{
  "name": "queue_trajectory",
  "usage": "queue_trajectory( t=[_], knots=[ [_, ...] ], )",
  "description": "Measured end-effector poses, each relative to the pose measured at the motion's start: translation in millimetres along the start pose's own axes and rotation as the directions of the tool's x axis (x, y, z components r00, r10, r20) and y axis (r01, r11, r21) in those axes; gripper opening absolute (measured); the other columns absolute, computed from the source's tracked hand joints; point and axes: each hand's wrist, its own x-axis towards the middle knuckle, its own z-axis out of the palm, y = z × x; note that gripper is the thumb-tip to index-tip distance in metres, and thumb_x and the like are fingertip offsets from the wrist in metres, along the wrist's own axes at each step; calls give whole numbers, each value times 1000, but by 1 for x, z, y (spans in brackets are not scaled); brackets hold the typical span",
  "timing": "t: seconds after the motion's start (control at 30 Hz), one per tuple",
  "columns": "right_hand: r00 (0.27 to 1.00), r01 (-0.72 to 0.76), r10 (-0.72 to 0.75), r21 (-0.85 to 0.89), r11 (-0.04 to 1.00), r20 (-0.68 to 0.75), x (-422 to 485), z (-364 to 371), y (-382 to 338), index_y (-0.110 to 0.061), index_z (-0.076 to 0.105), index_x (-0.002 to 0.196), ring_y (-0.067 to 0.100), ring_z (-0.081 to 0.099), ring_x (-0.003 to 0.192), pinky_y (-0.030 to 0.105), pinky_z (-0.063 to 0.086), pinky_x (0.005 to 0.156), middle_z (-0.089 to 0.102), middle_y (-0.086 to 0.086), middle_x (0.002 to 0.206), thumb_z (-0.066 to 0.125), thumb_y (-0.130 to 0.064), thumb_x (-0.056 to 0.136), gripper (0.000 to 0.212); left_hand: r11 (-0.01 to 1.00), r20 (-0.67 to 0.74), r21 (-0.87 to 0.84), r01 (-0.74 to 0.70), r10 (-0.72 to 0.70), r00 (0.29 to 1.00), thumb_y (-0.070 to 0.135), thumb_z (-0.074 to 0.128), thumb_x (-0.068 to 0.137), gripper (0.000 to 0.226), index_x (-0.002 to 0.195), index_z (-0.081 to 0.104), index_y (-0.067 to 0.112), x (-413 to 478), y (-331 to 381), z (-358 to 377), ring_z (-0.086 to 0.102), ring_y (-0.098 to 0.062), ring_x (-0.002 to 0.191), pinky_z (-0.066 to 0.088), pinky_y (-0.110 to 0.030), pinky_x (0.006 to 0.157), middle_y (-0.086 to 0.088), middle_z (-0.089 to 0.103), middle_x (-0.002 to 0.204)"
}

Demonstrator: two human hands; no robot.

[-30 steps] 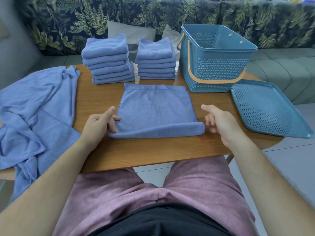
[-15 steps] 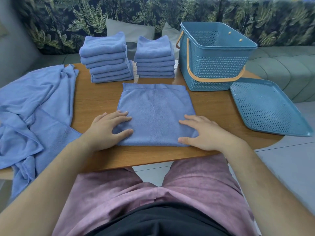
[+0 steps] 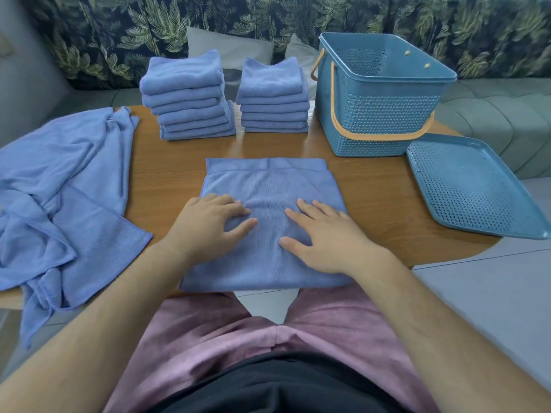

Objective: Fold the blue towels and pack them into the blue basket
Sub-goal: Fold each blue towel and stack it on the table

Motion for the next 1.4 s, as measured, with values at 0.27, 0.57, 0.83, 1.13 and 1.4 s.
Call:
queue_trajectory(
  t=[0.27,0.57,0.83,1.13,1.4],
  knots=[
    [970,76,-70,17,997,-233,-17,-11,-14,-30,68,114,19,59,111,37,46,92,69,-9,113,48,-52,99,33,988,-232,-149,29,-63,971,51,48,96,37,89,71,22,-5,-8,5,60,-20,89,50,-42,79,9,67,91],
    [933,-142,173,120,983,-316,23,18,48,-29,42,151,19,33,141,42,27,109,41,-10,153,38,-35,105,46,974,-117,-169,151,-172,978,37,40,103,36,130,62,27,7,-28,18,52,-20,124,39,-41,96,11,59,130],
    [855,-111,222,253,961,-468,25,17,52,-23,64,111,26,46,109,39,34,91,57,-2,107,61,-30,95,18,903,-90,-318,289,-332,939,29,52,102,32,132,63,33,11,-34,17,43,-22,129,31,-41,103,14,57,132],
    [828,142,114,402,904,-549,23,19,58,-23,57,95,15,55,104,39,43,89,65,-12,112,63,-16,94,9,872,-185,-384,304,-396,899,25,65,93,9,100,69,28,15,-36,13,49,-22,108,36,-39,90,7,60,106],
    [828,79,176,420,904,-532,20,10,63,-27,50,94,11,55,67,38,44,61,56,-8,69,52,-22,101,8,928,-296,-344,143,-252,921,11,56,96,13,100,54,23,7,-30,9,51,-13,76,36,-37,81,13,58,81]
  ],
)
